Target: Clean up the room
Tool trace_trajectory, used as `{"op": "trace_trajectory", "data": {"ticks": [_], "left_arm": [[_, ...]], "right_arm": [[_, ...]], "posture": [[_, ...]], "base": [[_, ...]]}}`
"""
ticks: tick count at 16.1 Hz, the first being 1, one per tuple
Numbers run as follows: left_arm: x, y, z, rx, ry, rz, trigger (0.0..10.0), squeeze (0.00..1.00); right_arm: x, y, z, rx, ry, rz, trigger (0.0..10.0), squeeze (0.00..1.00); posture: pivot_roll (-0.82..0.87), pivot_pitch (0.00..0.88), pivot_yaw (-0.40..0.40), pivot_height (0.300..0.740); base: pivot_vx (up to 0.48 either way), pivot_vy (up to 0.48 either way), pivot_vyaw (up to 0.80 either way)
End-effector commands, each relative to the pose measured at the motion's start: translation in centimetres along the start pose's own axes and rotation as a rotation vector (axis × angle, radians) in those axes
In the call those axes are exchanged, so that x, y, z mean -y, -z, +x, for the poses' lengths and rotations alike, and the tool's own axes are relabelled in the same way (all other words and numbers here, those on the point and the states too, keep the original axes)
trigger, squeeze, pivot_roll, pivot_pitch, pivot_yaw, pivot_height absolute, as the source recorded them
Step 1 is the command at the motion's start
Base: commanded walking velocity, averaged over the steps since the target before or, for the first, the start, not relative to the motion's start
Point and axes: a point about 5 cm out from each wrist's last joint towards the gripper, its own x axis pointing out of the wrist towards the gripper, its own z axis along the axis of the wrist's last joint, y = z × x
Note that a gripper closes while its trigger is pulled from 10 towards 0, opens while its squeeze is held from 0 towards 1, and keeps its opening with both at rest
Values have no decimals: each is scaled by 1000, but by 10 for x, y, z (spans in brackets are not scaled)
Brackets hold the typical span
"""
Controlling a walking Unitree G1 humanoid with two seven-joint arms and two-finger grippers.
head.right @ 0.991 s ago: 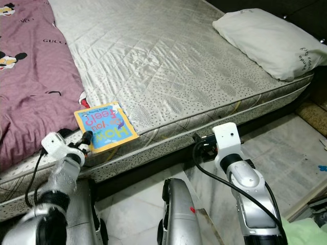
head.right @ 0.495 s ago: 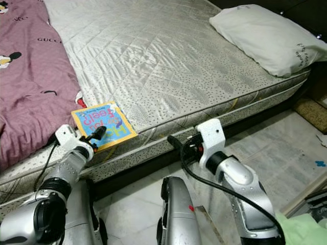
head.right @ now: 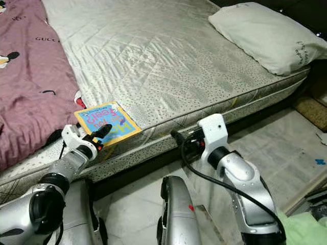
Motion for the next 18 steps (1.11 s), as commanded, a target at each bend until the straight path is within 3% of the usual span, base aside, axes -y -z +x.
{"op": "trace_trajectory", "data": {"ticks": [1,10,17,18], "left_arm": [[5,-4,2,9,30,-19,0,0],[2,-12,0,41,43,-76,0,0],[-1,-13,-2,57,26,-60,0,0],[-2,-14,-1,67,4,-23,0,0]], "right_arm": [[7,-1,-1,2,34,-12,10000,0],[11,-1,8,19,69,-36,10000,0],[11,-1,15,37,75,-40,10000,0],[9,-1,17,41,69,-38,10000,0]], "posture": [[-235,47,-109,539],[-221,31,-114,539],[-200,19,-119,539],[-194,15,-119,539]], "base": [[0,0,0],[0,0,0],[0,0,0],[0,0,0]]}}
